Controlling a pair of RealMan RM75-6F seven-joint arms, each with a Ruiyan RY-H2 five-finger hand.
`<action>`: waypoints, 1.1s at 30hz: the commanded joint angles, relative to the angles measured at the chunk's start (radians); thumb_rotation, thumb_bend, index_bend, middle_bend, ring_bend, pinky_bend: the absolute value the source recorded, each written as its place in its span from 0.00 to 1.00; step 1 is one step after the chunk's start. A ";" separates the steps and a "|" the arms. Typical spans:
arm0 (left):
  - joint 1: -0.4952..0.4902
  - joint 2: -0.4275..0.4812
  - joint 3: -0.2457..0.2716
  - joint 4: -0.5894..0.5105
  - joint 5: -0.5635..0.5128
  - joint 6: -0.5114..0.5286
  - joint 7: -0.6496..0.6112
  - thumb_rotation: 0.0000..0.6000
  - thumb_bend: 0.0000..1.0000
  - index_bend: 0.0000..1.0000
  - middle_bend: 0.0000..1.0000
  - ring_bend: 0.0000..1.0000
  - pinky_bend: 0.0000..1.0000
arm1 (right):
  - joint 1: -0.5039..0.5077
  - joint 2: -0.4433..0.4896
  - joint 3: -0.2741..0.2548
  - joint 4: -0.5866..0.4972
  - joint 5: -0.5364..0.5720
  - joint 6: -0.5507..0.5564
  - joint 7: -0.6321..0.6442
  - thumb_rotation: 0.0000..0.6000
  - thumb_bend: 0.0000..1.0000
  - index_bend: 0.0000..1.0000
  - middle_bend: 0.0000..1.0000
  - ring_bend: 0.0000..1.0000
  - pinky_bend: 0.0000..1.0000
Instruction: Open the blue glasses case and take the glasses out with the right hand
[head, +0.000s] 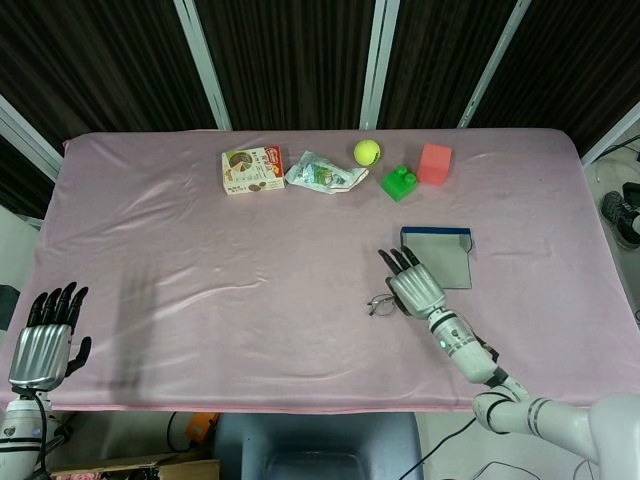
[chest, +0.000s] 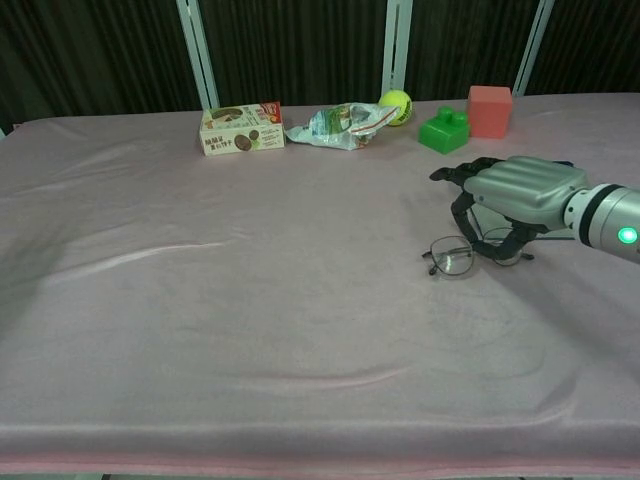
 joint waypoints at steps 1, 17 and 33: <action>0.000 0.000 0.000 0.000 0.000 0.000 0.000 1.00 0.41 0.00 0.00 0.00 0.05 | 0.004 -0.003 0.005 -0.004 0.004 -0.001 -0.005 1.00 0.64 0.73 0.08 0.00 0.00; 0.009 0.031 0.000 0.001 0.016 0.007 -0.072 1.00 0.41 0.00 0.00 0.00 0.05 | 0.362 -0.497 0.280 0.247 0.353 -0.059 -0.409 1.00 0.64 0.71 0.10 0.01 0.00; 0.011 0.035 0.007 0.001 0.029 0.007 -0.078 1.00 0.41 0.00 0.00 0.00 0.05 | 0.348 -0.471 0.267 0.199 0.348 -0.004 -0.386 1.00 0.54 0.22 0.04 0.00 0.00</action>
